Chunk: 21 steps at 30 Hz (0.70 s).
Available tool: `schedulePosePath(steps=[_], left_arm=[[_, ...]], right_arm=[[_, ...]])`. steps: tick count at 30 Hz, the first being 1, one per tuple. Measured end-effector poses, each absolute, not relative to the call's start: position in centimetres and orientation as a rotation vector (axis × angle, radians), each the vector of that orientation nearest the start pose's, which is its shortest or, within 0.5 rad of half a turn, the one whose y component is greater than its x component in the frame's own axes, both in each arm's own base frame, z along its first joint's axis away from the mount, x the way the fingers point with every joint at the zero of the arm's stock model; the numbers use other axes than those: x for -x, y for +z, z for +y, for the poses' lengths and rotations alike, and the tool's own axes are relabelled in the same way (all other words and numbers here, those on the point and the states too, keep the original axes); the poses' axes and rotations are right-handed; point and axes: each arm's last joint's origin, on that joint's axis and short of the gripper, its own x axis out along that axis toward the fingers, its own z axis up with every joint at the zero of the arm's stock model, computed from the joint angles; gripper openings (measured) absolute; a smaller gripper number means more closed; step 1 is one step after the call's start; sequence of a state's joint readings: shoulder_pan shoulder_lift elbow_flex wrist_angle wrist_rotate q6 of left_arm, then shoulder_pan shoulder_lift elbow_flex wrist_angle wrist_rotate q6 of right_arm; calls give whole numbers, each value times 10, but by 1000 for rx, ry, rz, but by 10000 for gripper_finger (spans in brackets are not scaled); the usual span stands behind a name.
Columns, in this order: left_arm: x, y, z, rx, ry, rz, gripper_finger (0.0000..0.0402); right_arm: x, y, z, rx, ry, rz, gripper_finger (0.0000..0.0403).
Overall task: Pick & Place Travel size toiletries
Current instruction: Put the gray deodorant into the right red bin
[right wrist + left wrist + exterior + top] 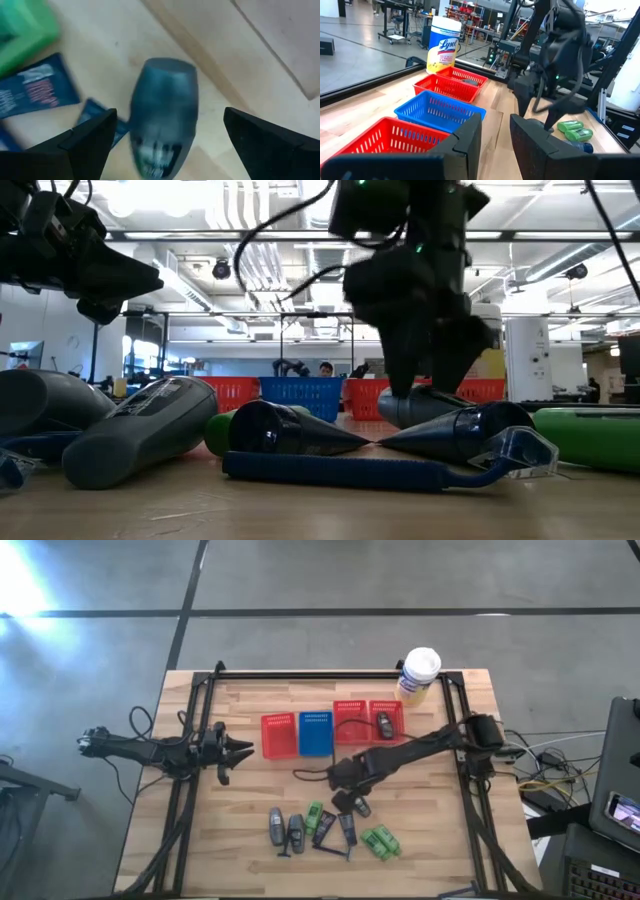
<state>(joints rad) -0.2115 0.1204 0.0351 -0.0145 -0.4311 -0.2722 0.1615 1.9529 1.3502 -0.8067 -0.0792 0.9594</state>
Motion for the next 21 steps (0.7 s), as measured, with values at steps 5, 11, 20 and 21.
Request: schedulePosePath(steps=[5,11,20,21], left_arm=[[-101,165,-9,239,231,64,108],[-101,165,-9,239,230,64,108],[-101,165,-9,239,231,64,108],[-101,165,-9,239,231,64,108]], right_arm=[[-370,145,62,-689,-489,1455,346],[-368,139,59,-703,-474,1493,248],[-340,209,32,-695,-637,1338,205],[-333,221,22,-727,-692,1299,205]])
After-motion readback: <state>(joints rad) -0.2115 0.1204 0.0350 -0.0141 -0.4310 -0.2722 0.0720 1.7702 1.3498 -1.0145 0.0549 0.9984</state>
